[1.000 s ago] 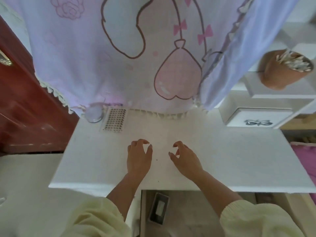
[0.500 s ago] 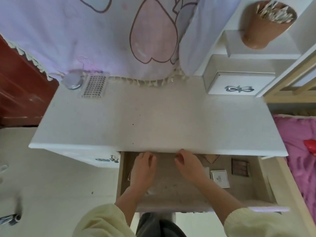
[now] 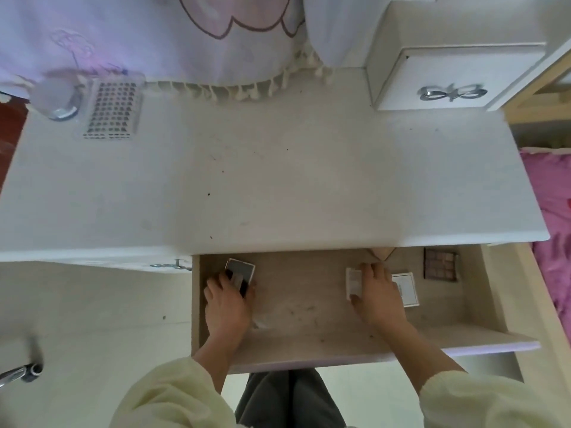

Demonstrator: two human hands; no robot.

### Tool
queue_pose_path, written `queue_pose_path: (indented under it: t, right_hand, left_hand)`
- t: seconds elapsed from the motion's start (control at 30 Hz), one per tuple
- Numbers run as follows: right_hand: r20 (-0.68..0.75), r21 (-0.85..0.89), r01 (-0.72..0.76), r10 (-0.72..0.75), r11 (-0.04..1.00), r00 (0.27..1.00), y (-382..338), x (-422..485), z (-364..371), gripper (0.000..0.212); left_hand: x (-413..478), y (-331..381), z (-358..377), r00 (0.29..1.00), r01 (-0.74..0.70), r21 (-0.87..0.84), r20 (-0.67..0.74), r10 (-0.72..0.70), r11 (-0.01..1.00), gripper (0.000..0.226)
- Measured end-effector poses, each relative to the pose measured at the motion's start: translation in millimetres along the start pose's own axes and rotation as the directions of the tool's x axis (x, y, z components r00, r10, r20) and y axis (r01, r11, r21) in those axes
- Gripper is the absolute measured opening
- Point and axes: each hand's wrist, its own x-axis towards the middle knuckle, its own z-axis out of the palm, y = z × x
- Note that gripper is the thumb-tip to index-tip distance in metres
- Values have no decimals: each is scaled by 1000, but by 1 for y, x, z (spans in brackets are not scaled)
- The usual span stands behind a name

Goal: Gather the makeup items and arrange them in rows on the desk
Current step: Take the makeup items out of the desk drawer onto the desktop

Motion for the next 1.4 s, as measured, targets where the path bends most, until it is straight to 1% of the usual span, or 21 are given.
queue_pose_path:
  t: [0.1,0.17,0.23,0.3,0.37,0.47,0.57,0.63,0.73,0.8,0.9,1.07,1.2,1.27,1.33,1.4]
  right_hand:
    - [56,-99,3,3,995,998,13,11,1,73]
    - [83,-138,23,-12,990,996,19,19,3,77]
    - [95,-198,53,-35,979,995,21,24,2,80]
    - [102,-235,75,-53,969,993,22,28,1,82]
    - [114,-245,80,-54,966,992,20,31,0,80]
    - [145,-251,85,-50,964,988,15,35,1,84]
    - [184,-267,96,-48,959,982,10,37,1,90]
    - [207,-298,118,-56,947,977,8,37,2,87]
    - [214,-313,146,-80,939,974,5,32,6,75]
    - [216,-261,142,-85,955,973,2,28,10,67]
    - [245,-151,122,-82,981,966,-6,22,12,55]
    - [267,-129,175,-135,976,954,-20,13,11,37]
    - [267,-97,178,-147,979,952,-28,4,14,31]
    - [269,-80,179,-152,981,951,-32,2,16,31]
    - [276,-60,174,-151,983,949,-34,0,18,32]
    - [276,-34,156,-141,987,951,-34,0,21,31]
  left_hand:
    - [5,0,3,997,63,57,32,-65,996,73]
    - [9,1,7,996,81,80,29,-84,994,78]
    - [9,2,8,996,90,64,14,-92,994,80]
    - [9,4,10,994,103,35,25,-104,994,82]
    - [9,6,13,988,141,-31,65,-138,990,86]
    - [12,11,14,964,253,-178,129,-233,951,93]
    - [13,15,15,933,341,-221,193,-302,913,105]
    - [12,17,19,933,336,-197,206,-296,921,108]
    - [9,18,23,947,290,-144,186,-262,946,106]
    - [7,18,25,951,276,-135,184,-249,952,108]
    - [5,20,26,956,263,-171,181,-232,950,107]
    - [0,22,26,974,169,-156,178,-140,973,95]
    - [-2,23,26,954,188,-138,260,-148,972,90]
    - [-2,21,29,938,199,-112,310,-156,974,93]
    - [-4,21,32,935,194,-97,321,-154,976,100]
    - [-6,22,35,946,149,-68,299,-122,987,103]
